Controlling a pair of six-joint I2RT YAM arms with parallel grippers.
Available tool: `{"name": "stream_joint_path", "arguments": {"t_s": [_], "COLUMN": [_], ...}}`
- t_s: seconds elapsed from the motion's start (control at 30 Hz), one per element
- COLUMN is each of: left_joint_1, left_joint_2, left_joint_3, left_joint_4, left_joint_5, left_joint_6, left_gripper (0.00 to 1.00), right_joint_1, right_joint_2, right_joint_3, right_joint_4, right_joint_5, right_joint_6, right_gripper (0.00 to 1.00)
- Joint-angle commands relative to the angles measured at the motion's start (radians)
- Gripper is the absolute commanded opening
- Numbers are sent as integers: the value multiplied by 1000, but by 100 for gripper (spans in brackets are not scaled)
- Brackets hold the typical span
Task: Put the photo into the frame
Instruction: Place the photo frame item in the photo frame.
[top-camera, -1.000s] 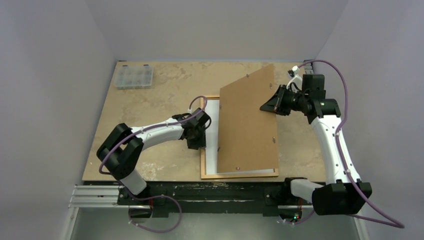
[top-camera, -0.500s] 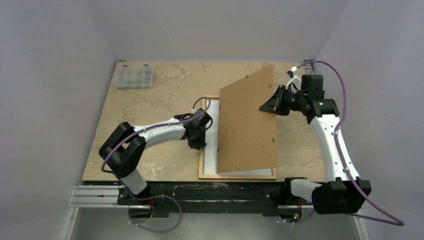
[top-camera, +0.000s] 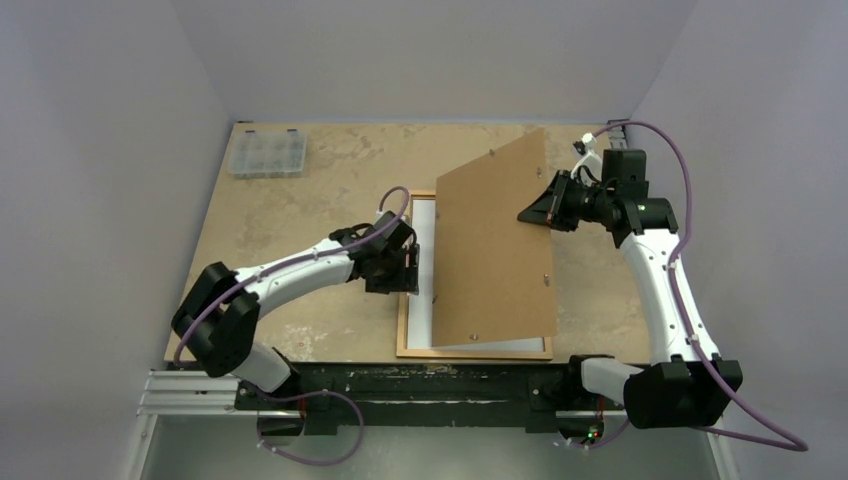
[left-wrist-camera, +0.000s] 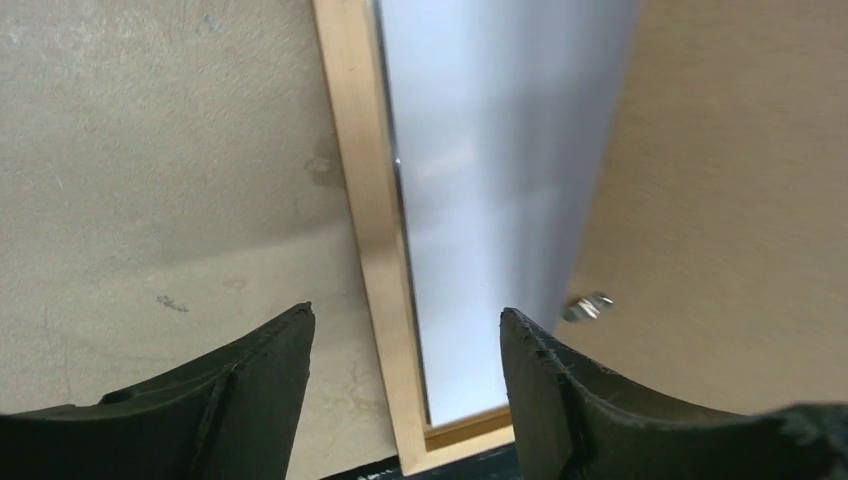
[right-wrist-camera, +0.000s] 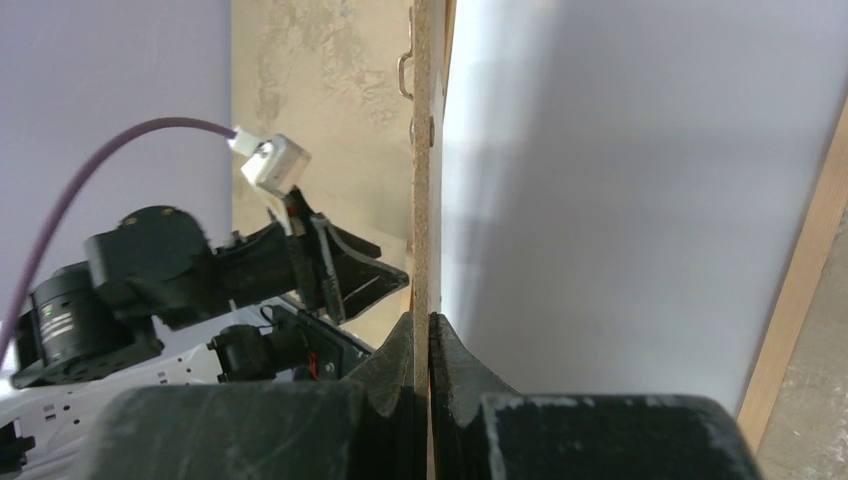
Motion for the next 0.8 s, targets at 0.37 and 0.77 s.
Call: {"name": "stream_joint_path", "arguments": {"t_s": [0.37, 0.77], "left_joint_1": [203, 252], "left_joint_2": [-366, -376], "left_joint_3": [-242, -321], "left_joint_4": [308, 357], "left_joint_5": [334, 344], "left_joint_6": [-111, -91], "left_gripper": [72, 69], "right_joint_1": [-3, -2], "right_joint_2": [-28, 18], "right_joint_3": [-106, -189], "right_joint_4": [240, 336], "right_joint_5": [-175, -203], "right_joint_6": [136, 177], "right_gripper": [0, 0]}}
